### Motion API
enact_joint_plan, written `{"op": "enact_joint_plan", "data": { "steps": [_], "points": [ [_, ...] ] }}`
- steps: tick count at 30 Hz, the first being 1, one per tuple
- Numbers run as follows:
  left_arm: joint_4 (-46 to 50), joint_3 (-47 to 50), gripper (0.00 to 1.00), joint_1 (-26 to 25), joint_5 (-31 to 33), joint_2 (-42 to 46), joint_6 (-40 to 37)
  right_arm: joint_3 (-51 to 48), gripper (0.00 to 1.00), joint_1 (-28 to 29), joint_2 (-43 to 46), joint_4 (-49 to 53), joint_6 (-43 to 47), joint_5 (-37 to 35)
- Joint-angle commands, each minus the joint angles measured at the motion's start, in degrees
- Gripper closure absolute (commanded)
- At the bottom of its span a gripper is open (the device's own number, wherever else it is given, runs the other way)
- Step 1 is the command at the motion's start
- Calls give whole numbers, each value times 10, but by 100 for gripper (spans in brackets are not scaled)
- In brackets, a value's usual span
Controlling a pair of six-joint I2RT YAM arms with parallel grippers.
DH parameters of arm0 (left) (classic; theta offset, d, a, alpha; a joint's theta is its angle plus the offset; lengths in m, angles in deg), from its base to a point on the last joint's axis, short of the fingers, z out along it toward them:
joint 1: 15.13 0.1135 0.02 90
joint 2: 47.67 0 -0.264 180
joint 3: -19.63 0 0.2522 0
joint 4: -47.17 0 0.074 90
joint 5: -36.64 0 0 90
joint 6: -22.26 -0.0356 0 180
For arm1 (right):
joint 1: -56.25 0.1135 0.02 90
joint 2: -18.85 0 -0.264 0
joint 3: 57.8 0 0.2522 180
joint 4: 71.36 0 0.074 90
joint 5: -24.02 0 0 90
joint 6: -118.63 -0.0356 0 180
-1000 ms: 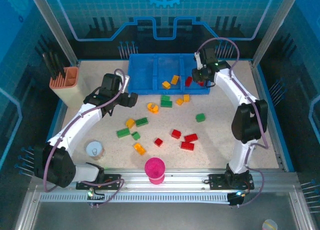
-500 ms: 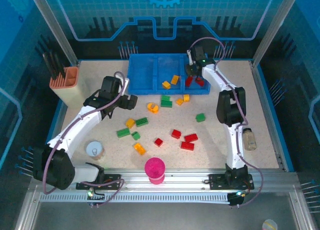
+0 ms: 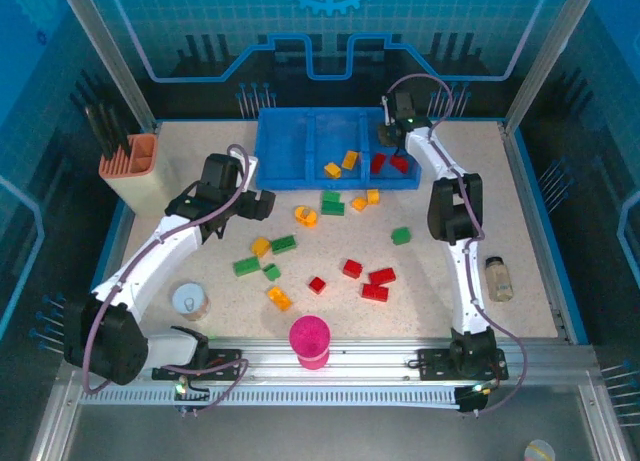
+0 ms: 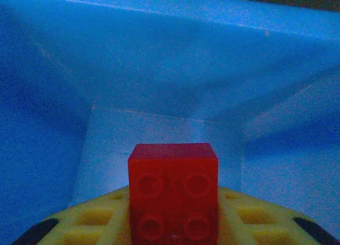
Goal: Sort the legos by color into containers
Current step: Place the lego in the container.
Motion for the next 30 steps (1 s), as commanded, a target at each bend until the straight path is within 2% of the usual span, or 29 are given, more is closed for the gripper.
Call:
{"op": "enact_joint_plan", "data": {
  "steps": [1, 6, 12, 15, 17, 21, 23, 27, 30],
  "points": [
    [-10, 2, 1, -5, -2, 13, 0, 16, 58, -3, -2, -14, 5, 22],
    [-22, 7, 1, -9, 0, 21, -2, 0, 47, 1, 19, -14, 9, 30],
    [-18, 7, 1, -12, 4, 36, -6, -48, 47, 10, 86, -11, 21, 37],
    [-24, 7, 1, -13, 1, 39, -4, -93, 42, 18, 149, 17, 31, 53],
    [-25, 4, 1, -13, -1, 39, -4, -138, 41, 22, 193, 37, 22, 71],
    [-28, 6, 1, -14, 1, 43, -9, -264, 38, 44, 298, 59, -7, 64],
    [-29, 7, 1, -14, 2, 45, -12, -302, 35, 54, 335, 103, -22, 66],
    [-29, 4, 1, -14, 4, 45, -15, -406, 35, 73, 420, 157, -94, 69],
    [-33, 9, 1, -14, 4, 44, -13, -507, 36, 96, 495, 155, -168, 63]
  ]
}}
